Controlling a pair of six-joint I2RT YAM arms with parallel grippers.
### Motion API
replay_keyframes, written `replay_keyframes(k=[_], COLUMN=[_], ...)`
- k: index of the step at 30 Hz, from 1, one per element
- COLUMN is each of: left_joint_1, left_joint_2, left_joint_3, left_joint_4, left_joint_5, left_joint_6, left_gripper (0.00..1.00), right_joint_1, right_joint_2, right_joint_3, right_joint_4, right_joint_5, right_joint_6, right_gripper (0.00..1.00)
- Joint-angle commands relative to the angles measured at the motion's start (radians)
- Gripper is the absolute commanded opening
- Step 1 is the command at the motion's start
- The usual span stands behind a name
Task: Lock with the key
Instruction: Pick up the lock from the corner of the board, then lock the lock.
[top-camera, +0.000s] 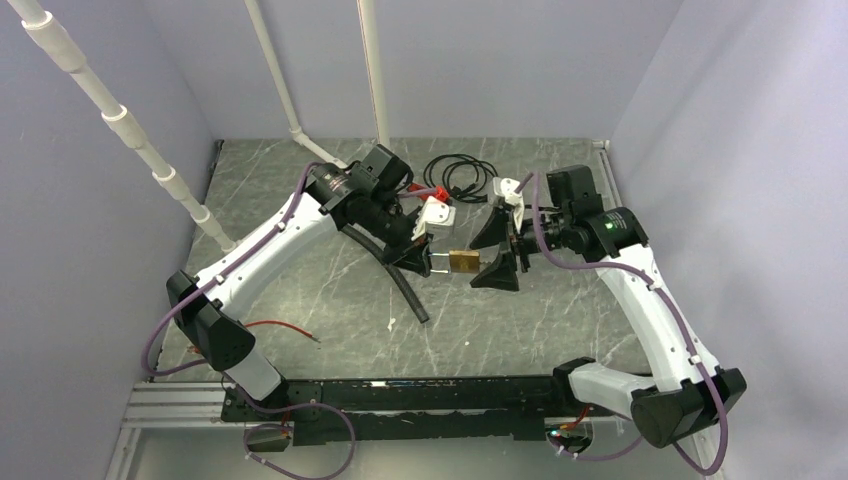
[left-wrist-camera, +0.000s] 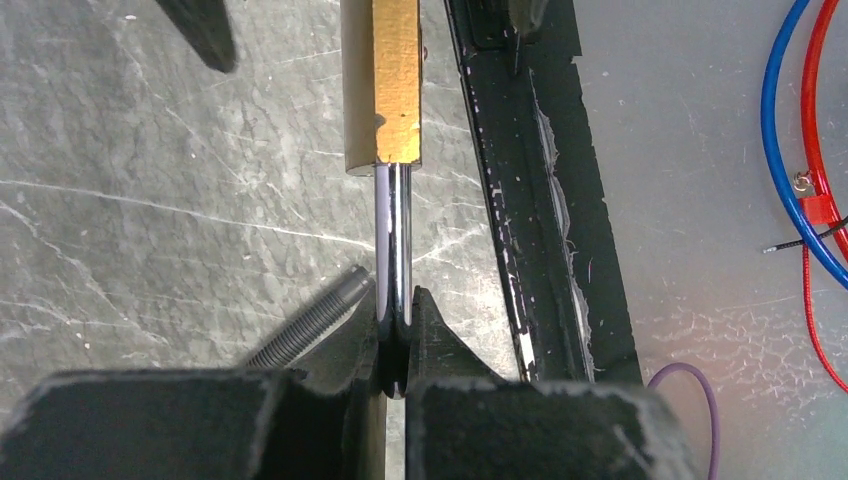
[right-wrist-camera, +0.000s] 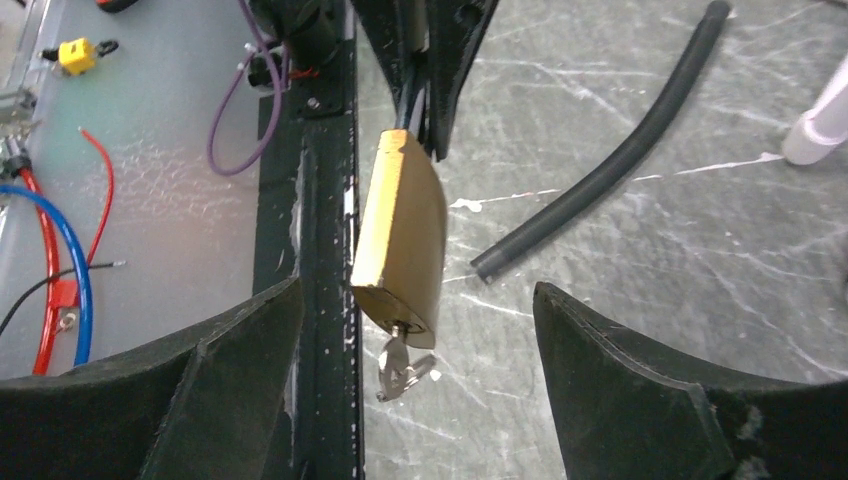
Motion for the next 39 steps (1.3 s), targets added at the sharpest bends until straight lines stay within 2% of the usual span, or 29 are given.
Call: replay_keyframes(k=[1, 6, 15, 17, 20, 21, 22, 24, 25, 26, 27, 30, 35, 39], left_joint_1=[-0.005, -0.005, -0.002, -0.003, -0.001, 0.002, 0.008, 0.042, 0.073, 0.110, 0.144, 0.211, 0.216, 0.215], left_joint_2=[-0.011, -0.008, -0.010, -0.017, -0.033, -0.043, -0.051, -0.065, -0.072, -0.083, -0.093, -0.136, -0.197, -0.193], left_joint_3=[0.054, 0.053, 0.055, 0.051, 0.038, 0.028, 0.018, 0.009, 0.006, -0.004, -0.016, -0.053, -0.144, -0.159], left_joint_4=[0.086, 0.104, 0.088, 0.088, 0.105, 0.119, 0.137, 0.162, 0.182, 0.208, 0.238, 0.276, 0.349, 0.425], left_joint_5=[0.060, 0.063, 0.089, 0.095, 0.093, 0.091, 0.089, 0.094, 0.122, 0.153, 0.182, 0.265, 0.325, 0.336], left_joint_6=[-0.002, -0.024, -0.032, -0.035, -0.051, -0.072, -0.088, -0.151, -0.192, -0.238, -0.281, -0.308, -0.313, -0.377], left_gripper=[0.00, 0.00, 0.00, 0.00, 0.00, 0.04, 0.20, 0.54, 0.64, 0.80, 0.91, 0.92, 0.89, 0.85], right_joint_1=[0.046, 0.119, 0.157, 0.161, 0.162, 0.163, 0.162, 0.160, 0.157, 0.154, 0.151, 0.147, 0.148, 0.149], right_joint_2=[-0.010, -0.026, -0.016, -0.017, -0.021, -0.025, -0.030, -0.057, -0.074, -0.092, -0.111, -0.158, -0.215, -0.233], right_joint_3=[0.015, -0.025, -0.063, -0.068, -0.073, -0.078, -0.082, -0.099, -0.110, -0.125, -0.139, -0.179, -0.248, -0.267], right_joint_4=[0.002, 0.118, 0.134, 0.140, 0.163, 0.181, 0.202, 0.281, 0.322, 0.363, 0.405, 0.529, 0.738, 0.809], right_joint_5=[0.021, 0.068, 0.135, 0.144, 0.152, 0.154, 0.153, 0.160, 0.166, 0.167, 0.164, 0.142, 0.140, 0.137], right_joint_6=[-0.052, 0.023, -0.016, -0.012, 0.012, 0.030, 0.060, 0.129, 0.167, 0.203, 0.242, 0.361, 0.556, 0.640], right_gripper=[0.83, 0.74, 0.49, 0.39, 0.14, 0.03, 0.00, 0.00, 0.00, 0.00, 0.00, 0.00, 0.00, 0.00])
